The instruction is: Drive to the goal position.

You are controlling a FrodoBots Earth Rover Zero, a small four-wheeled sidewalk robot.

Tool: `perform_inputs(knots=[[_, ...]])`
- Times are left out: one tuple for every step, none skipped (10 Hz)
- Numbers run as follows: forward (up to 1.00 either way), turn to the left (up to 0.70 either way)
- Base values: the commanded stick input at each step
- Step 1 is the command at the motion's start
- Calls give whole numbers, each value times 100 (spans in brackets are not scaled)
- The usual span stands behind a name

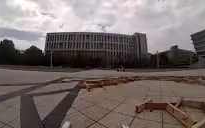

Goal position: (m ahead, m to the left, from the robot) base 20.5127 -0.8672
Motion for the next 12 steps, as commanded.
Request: perform_inputs(knots=[[6,1],[6,1],[6,0],[6,0],[6,0],[6,0],[6,1],[6,0],[6,1],[6,1],[6,0],[6,0]])
